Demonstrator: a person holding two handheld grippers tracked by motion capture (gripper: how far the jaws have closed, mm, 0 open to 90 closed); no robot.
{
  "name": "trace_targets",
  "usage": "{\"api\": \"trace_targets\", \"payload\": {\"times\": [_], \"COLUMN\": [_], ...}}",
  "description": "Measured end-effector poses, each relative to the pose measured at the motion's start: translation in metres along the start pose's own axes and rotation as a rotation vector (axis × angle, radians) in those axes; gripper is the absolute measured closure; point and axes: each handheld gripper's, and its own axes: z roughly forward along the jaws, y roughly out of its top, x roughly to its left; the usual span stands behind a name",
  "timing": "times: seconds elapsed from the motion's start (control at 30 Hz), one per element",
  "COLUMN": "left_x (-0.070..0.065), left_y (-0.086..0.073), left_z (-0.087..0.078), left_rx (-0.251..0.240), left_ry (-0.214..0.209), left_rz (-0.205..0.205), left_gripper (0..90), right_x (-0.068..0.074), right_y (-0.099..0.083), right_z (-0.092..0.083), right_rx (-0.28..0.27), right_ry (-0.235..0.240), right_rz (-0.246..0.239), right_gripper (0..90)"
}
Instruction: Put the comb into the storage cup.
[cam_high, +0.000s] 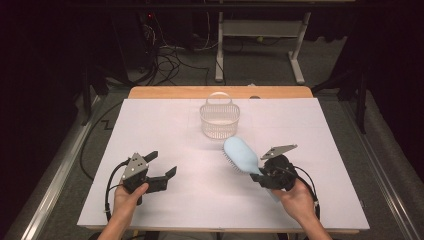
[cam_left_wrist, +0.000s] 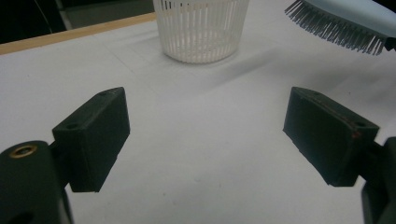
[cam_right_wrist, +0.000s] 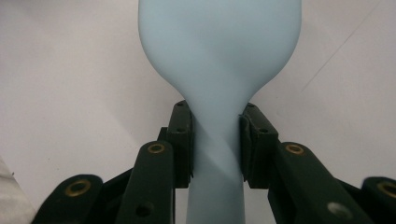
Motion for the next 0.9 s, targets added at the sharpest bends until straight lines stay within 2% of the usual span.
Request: {"api": "trace_targets", "payload": {"times": [0.13, 0.23, 0.33, 0.43, 0.7, 0.8, 0.9], "left_x": [-0.003, -0.006, -0.008, -0.011, -0.019, -0.021, -0.024], "left_y": [0.002, 0.004, 0.006, 0.008, 0.014, 0.015, 0.017], "left_z": [0.004, 0.006, 0.010, 0.013, 0.024, 0.026, 0.027], "left_rx": [0.000, -0.001, 0.006, 0.005, -0.001, -0.004, 0.003], "left_ry": [-0.011, -0.024, -0.047, -0.056, -0.089, -0.120, -0.125], "left_rz": [0.007, 0.013, -0.012, 0.001, 0.000, -0.006, 0.014], "left_gripper": [15.3, 15.3, 15.4, 15.4, 15.6, 15.6, 15.6], "right_x": [0.002, 0.003, 0.004, 0.005, 0.009, 0.011, 0.013], "right_y": [0.002, 0.004, 0.006, 0.007, 0.012, 0.015, 0.017], "right_z": [0.000, 0.000, -0.001, -0.002, -0.004, -0.005, -0.005], "right_rx": [-0.002, -0.010, -0.013, -0.020, -0.037, -0.043, -0.050], "right_ry": [0.002, 0.009, 0.011, 0.012, 0.019, 0.024, 0.026], "right_rz": [0.008, -0.008, -0.011, -0.015, -0.020, -0.026, -0.033], "right_gripper": [70.1, 70.1, 70.1, 70.1, 70.1, 70.1, 70.1]}}
